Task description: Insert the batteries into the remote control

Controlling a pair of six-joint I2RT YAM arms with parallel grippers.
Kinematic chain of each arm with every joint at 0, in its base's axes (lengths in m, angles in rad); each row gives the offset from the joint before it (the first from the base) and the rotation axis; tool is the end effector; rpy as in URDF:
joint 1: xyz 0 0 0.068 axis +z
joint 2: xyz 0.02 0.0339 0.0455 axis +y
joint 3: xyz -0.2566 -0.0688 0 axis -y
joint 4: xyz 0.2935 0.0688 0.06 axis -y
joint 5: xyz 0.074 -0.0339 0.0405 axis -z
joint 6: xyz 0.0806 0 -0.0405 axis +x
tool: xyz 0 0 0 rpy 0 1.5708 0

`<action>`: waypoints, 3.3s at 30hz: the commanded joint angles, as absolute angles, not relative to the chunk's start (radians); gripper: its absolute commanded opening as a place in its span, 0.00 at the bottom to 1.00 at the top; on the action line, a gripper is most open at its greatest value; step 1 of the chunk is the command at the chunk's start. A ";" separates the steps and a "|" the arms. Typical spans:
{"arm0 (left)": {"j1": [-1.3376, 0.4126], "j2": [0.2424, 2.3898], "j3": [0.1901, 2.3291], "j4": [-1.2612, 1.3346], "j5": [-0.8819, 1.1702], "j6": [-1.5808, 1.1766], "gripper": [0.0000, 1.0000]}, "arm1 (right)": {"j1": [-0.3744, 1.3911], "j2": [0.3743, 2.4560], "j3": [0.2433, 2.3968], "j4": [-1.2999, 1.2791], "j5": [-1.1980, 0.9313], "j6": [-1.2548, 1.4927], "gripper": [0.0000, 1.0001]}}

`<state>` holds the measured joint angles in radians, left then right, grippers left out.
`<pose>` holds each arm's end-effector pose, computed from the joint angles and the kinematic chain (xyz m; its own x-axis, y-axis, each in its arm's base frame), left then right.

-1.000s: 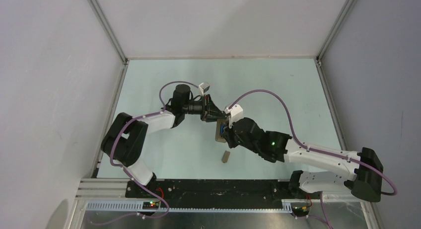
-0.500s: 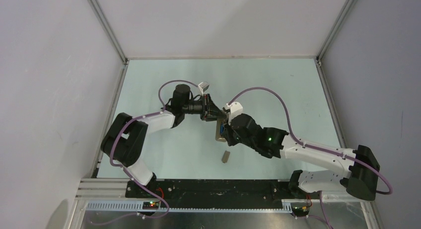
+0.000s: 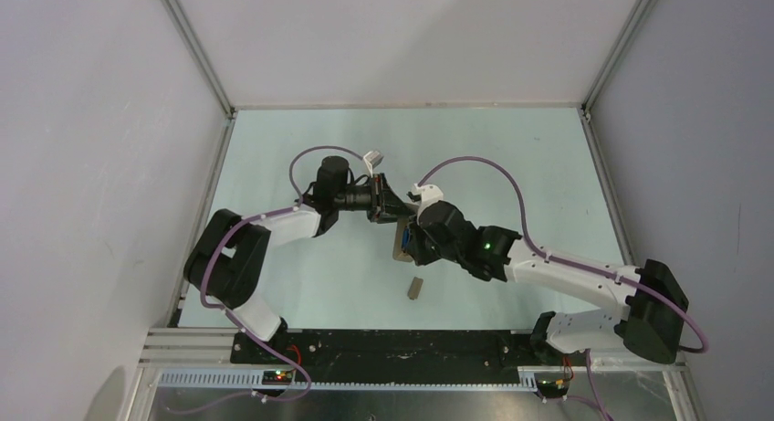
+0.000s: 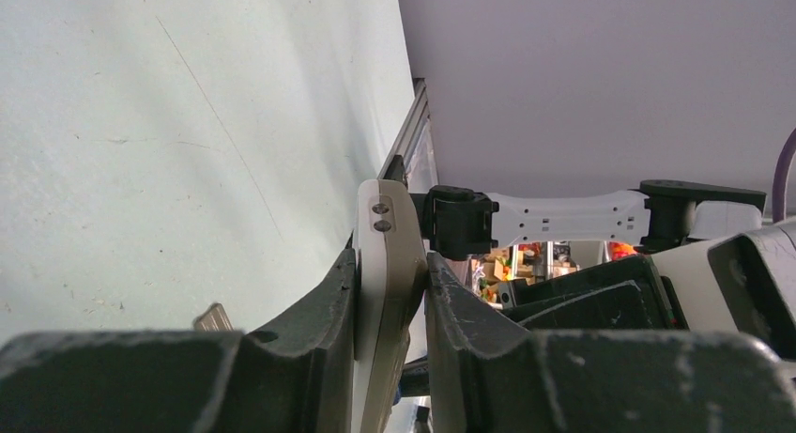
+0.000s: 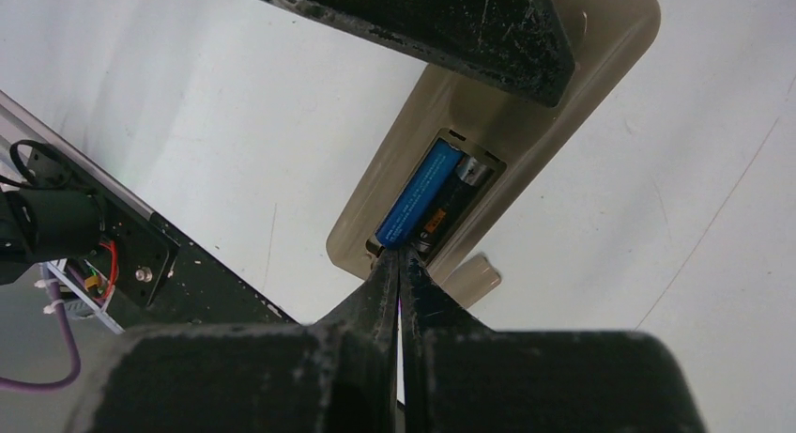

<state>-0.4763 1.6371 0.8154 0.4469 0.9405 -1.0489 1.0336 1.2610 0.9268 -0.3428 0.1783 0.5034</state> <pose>0.3202 -0.2385 0.1510 -0.9756 -0.0716 -0.2075 0.1858 0.2348 -0.9541 0.1956 0.3005 0.2222 -0.6546 -0.1712 -0.7364 -0.5240 0.8048 0.2787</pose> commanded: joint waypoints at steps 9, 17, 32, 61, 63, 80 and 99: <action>-0.523 1.499 0.822 0.491 1.084 -1.099 0.00 | 0.955 1.340 0.954 -0.343 0.095 0.648 0.00; -0.522 1.495 0.816 0.491 1.069 -1.093 0.00 | 0.963 1.247 0.954 -0.307 0.077 0.638 0.00; -0.522 1.373 0.808 0.489 1.021 -1.061 0.00 | 1.018 0.852 0.930 -0.528 0.368 0.831 0.19; -0.521 0.887 0.625 0.117 0.648 -0.748 0.00 | 0.963 1.601 1.001 -0.605 0.040 1.001 0.56; -0.519 0.885 0.626 0.106 0.624 -0.749 0.00 | 0.959 1.631 1.016 -0.608 0.019 0.994 0.56; -0.293 0.830 0.637 -0.114 0.548 -0.750 0.00 | 0.990 1.729 1.067 -0.585 -0.040 0.991 0.56; -0.189 0.808 0.571 -0.124 0.641 -0.769 0.00 | 1.095 1.891 1.175 -0.781 0.156 0.895 0.17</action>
